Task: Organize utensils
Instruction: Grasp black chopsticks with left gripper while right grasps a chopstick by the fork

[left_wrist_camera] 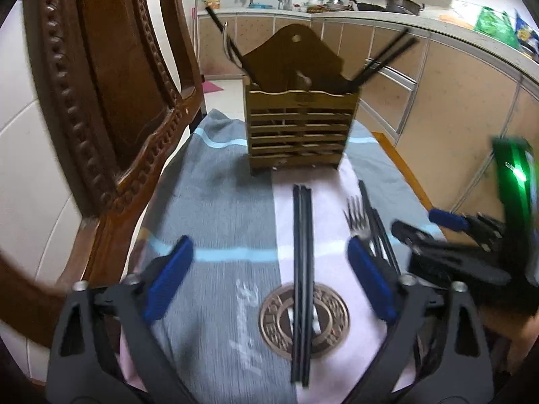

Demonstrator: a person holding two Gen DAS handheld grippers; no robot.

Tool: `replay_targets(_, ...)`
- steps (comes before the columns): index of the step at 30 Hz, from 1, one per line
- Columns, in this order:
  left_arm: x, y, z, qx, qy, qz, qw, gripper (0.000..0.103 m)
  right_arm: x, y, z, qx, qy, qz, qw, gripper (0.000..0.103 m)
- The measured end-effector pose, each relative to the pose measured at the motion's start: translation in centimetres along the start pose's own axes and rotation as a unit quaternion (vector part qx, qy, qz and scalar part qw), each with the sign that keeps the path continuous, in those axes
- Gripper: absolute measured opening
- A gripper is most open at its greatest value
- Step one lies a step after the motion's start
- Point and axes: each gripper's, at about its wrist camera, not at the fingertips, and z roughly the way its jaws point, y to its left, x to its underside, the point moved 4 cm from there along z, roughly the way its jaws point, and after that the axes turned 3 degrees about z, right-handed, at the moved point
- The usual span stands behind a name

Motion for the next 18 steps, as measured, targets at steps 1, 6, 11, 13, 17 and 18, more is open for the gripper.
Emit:
replay_targets(1,-0.3,0.1,0.7,0.0,0.005,0.003,1.0,0.072,-0.1,0.0,0.1,-0.003,0.002,0.003,1.0,0.066)
replay_targets(6,-1.8,0.4,5.2,0.017,0.037,-0.003,0.9992,0.069,-0.7,0.0,0.4,-0.011,0.001,0.006,1.0,0.066)
replay_targets(11,-2.5,-0.3,9.4,0.016,0.062,0.021,0.9977,0.061,-0.7,-0.5,0.9,-0.011,0.009,0.005,1.0,0.066)
replay_targets(13,-2.2,-0.4,10.7,0.013,0.075,0.027,0.9967,0.058,-0.6,-0.8,1.2,-0.009,0.014,0.004,1.0,0.066)
replay_targets(17,-1.9,-0.9,12.1,0.016,0.091,0.03,0.9953,0.057,0.0,-1.0,2.5,-0.003,0.034,-0.001,0.999,0.066)
replay_targets(18,-1.9,-1.1,12.2,0.016,0.092,0.03,0.9952,0.057,0.1,-1.0,2.8,-0.001,0.039,-0.004,0.999,0.066)
